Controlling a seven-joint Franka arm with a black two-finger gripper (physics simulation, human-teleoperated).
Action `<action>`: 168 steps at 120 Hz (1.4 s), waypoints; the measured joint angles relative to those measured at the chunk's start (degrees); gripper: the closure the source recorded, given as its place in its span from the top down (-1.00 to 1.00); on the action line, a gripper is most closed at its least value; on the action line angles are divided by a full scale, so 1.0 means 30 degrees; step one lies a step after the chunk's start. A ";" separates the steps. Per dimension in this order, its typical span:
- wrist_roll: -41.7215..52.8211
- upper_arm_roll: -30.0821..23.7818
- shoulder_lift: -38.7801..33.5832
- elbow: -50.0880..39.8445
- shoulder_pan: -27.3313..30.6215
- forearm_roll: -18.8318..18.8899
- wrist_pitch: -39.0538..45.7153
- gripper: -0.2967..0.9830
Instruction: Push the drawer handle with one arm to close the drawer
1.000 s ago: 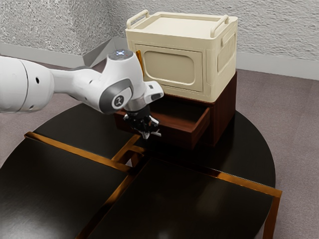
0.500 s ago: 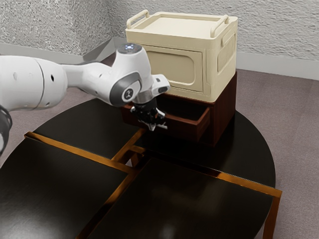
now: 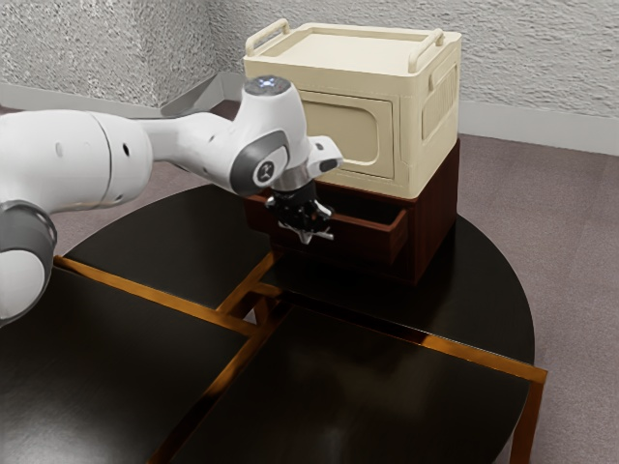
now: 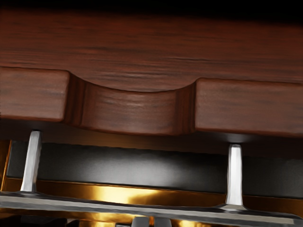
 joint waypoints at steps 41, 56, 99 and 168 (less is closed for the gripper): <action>0.0390 -0.0912 0.1376 0.1909 0.1126 -0.0008 0.0079 -0.69; 0.0575 -0.1607 0.1865 0.2544 0.1822 0.0138 0.0101 -0.69; 0.0946 -0.2337 0.2717 0.3789 0.2578 0.0391 0.0590 -0.69; 0.0749 -0.3047 -0.0772 -0.1998 0.2874 -0.0839 0.1688 -0.53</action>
